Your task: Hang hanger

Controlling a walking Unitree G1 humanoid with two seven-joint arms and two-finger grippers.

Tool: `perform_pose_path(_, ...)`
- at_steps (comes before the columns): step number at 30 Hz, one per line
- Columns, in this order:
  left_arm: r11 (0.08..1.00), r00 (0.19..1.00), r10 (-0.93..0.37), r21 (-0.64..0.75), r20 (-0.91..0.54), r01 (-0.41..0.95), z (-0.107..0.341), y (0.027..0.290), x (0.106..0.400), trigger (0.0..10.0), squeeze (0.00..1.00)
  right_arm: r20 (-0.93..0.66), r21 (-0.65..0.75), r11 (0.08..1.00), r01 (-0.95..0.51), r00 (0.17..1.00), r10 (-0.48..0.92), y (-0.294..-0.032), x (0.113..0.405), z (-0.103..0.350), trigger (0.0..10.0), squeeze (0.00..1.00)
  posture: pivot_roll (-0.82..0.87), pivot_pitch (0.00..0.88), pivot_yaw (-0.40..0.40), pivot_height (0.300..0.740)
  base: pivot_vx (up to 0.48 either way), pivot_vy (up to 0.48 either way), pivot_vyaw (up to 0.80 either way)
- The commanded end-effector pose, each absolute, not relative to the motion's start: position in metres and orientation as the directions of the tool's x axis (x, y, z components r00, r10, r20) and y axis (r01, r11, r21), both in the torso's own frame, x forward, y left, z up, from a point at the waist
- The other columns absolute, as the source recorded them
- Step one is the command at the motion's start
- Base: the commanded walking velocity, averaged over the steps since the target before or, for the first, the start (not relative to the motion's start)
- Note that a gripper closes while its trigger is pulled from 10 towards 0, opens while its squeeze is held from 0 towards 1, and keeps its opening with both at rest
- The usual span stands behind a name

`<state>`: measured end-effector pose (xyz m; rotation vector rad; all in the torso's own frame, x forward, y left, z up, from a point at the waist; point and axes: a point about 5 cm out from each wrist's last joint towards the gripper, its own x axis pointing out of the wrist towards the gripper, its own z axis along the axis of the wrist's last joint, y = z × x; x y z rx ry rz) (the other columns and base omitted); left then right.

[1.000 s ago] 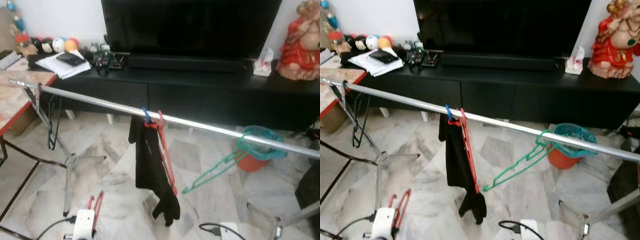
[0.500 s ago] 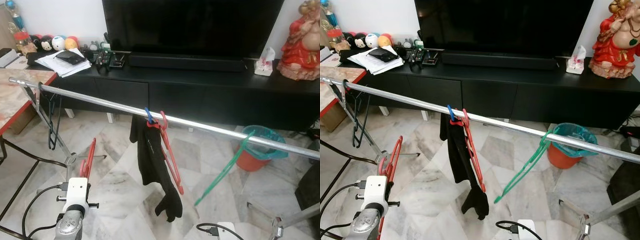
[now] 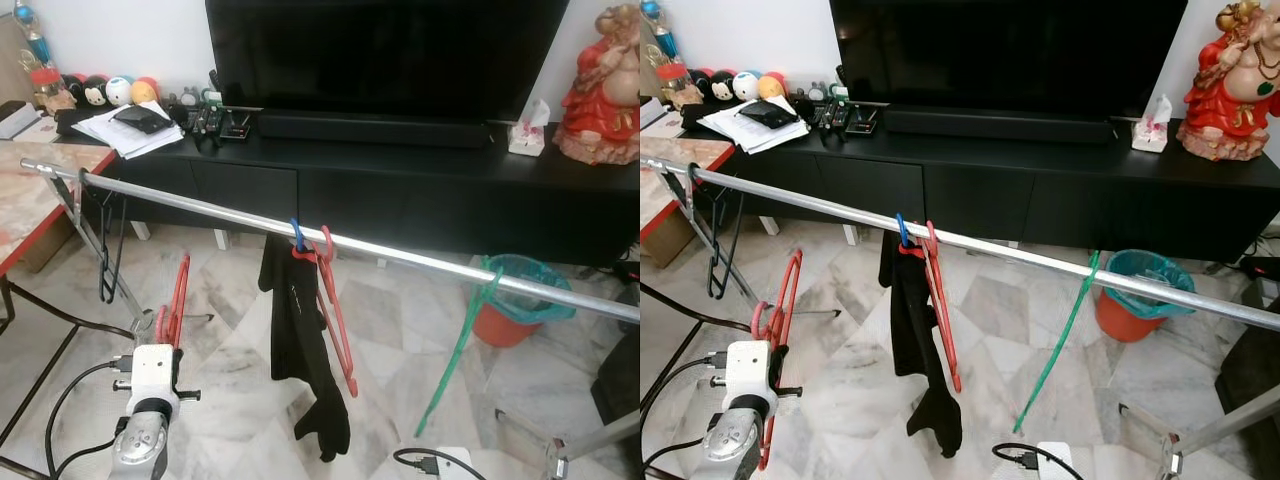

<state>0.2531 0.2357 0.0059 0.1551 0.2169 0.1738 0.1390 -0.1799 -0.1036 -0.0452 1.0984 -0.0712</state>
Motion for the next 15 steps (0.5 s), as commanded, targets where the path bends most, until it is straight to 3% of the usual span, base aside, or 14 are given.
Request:
perform_pose_path(1,0.968,0.962,0.214,0.169,-0.171,-0.185,0.0108,0.244,0.2524,10.0,0.0,-0.888,-0.075,0.997,0.036,0.451,-0.083,-0.1799,0.1398,-0.1034,10.0,0.0,0.02,0.0,-0.006,0.74,0.311,0.0,0.0)
perform_pose_path(15,0.972,0.968,0.196,0.162,-0.158,-0.17,0.0151,0.2427,0.2562,10.0,0.0,-0.891,-0.075,0.997,0.031,0.446,-0.081,-0.1793,0.1387,-0.1038,10.0,0.0,0.01,0.0,-0.003,0.74,0.319,0.0,0.0)
